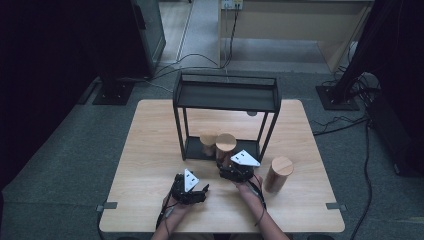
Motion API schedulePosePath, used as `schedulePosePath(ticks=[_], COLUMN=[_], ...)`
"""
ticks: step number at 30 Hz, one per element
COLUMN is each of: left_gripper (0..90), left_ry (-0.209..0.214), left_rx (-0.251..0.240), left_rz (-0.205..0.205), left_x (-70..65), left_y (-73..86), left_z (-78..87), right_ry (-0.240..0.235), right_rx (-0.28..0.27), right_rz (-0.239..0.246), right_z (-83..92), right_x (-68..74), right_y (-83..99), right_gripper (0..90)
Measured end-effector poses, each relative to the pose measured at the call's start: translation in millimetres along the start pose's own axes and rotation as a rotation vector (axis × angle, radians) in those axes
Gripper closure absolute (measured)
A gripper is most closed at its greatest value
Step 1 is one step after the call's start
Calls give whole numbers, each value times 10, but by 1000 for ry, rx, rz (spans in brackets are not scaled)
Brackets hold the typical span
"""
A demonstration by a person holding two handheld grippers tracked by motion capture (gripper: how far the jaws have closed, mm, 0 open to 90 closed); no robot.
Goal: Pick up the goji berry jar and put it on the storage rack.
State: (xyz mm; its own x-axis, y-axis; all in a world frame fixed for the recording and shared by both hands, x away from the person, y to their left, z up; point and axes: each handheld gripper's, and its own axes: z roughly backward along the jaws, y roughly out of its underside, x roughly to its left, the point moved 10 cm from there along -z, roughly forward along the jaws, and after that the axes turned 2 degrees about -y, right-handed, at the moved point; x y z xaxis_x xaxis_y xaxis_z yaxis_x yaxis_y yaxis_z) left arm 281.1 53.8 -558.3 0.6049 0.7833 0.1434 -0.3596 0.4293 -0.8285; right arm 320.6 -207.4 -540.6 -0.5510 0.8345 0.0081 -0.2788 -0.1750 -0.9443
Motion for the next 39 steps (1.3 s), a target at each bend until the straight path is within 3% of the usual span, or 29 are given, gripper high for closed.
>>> schedulePosePath(ticks=[13, 39], left_gripper=[210, 210], left_ry=[0, 2], left_rx=[1, 1], left_rz=[-1, -1], left_x=[-2, -4], left_y=[0, 3], left_z=[2, 6], right_ry=[18, 8], right_rx=[0, -5], right_rz=[-6, -31], right_z=[-69, -187], right_x=[-9, -74], right_y=[-24, -50], right_gripper=[249, 248])
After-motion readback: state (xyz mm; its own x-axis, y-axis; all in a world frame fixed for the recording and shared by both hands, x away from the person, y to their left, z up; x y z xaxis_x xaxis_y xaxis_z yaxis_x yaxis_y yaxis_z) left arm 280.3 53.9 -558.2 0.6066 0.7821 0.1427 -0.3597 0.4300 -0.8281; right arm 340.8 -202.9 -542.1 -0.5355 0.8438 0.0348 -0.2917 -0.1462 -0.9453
